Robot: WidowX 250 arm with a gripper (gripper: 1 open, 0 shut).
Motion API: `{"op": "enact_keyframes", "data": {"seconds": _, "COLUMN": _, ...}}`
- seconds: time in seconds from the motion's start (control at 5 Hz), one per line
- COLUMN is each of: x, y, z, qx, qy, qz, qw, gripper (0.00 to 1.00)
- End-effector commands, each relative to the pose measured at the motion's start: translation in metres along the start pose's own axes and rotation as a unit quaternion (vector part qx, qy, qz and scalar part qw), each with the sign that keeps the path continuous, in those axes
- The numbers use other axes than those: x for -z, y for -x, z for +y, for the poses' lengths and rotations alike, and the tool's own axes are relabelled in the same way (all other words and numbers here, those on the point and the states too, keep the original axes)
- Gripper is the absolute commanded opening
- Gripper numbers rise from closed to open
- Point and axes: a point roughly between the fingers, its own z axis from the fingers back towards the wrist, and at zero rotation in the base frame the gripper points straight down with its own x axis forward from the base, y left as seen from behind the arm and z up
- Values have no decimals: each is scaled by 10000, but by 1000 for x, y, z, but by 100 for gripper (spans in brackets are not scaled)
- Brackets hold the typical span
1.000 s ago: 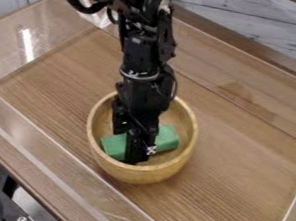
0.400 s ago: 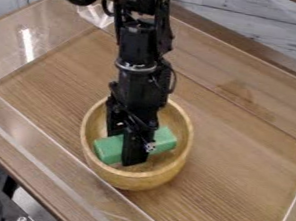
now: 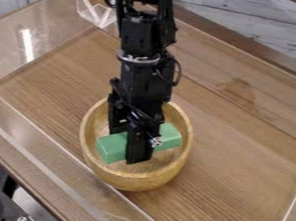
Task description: Remove the green block from inside the brown bowl and put it on the table
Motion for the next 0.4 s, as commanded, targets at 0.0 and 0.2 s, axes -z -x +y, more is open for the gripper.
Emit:
{"op": "enact_keyframes", "data": {"seconds": 0.0, "x": -19, "y": -8, "z": -6, "qx": 79, "qy": -115, "qz": -318, "qw": 9994, "gripper": 0}}
{"op": "enact_keyframes", "data": {"seconds": 0.2, "x": -22, "y": -9, "z": -12, "qx": 88, "qy": -62, "qz": -333, "qw": 9994, "gripper": 0}}
